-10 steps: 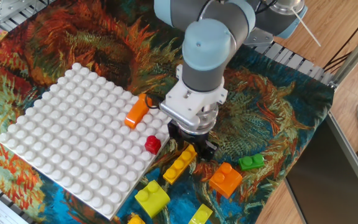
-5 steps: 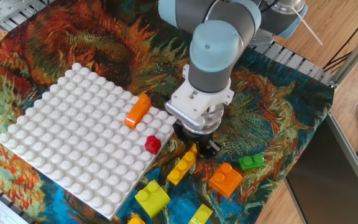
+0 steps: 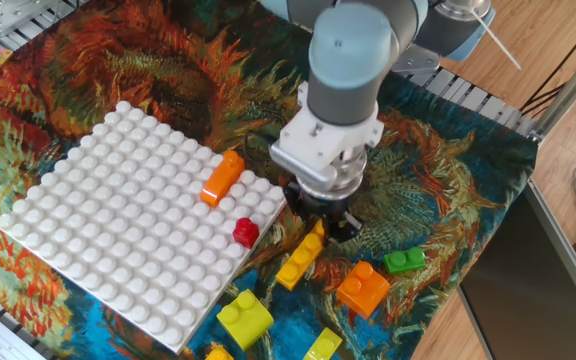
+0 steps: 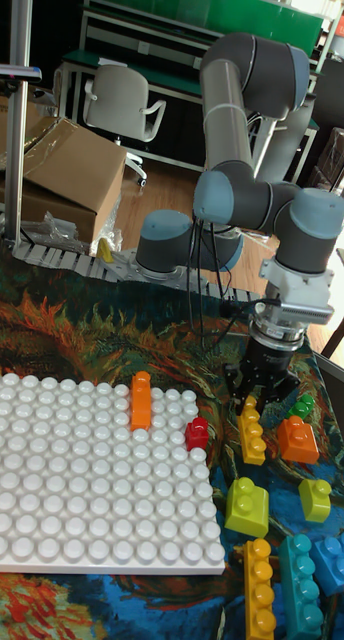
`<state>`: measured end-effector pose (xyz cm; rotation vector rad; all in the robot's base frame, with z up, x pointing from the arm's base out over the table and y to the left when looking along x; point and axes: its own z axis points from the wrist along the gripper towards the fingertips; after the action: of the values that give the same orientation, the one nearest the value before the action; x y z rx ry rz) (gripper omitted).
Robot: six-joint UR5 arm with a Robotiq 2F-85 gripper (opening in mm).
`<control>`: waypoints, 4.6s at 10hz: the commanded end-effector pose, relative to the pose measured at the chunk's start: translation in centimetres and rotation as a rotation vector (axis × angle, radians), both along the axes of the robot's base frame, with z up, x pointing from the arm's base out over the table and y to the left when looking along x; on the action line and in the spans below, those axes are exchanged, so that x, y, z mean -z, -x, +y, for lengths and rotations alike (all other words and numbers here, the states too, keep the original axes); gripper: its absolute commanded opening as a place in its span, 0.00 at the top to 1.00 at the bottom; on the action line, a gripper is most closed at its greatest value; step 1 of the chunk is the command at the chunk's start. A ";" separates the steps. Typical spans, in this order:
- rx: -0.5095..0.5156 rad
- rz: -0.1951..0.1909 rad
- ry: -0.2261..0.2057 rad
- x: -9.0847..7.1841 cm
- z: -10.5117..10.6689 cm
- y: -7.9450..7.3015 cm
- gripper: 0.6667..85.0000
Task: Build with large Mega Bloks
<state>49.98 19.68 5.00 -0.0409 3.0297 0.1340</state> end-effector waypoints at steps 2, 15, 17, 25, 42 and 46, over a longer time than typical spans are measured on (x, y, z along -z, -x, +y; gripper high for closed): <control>-0.028 -0.034 -0.025 -1.1 0.4 -0.5 0.99; -0.050 -0.020 0.034 -7.2 -7.0 1.9 0.99; -0.163 -0.010 0.016 -7.9 -12.7 2.8 0.99; -0.147 0.045 0.025 -5.6 -21.4 2.4 0.99; -0.013 0.033 -0.059 -2.6 -26.8 -1.2 0.99; -0.026 0.035 -0.058 -1.8 -26.9 -1.5 0.99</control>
<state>51.04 -7.47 7.19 -0.0823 3.0652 0.2012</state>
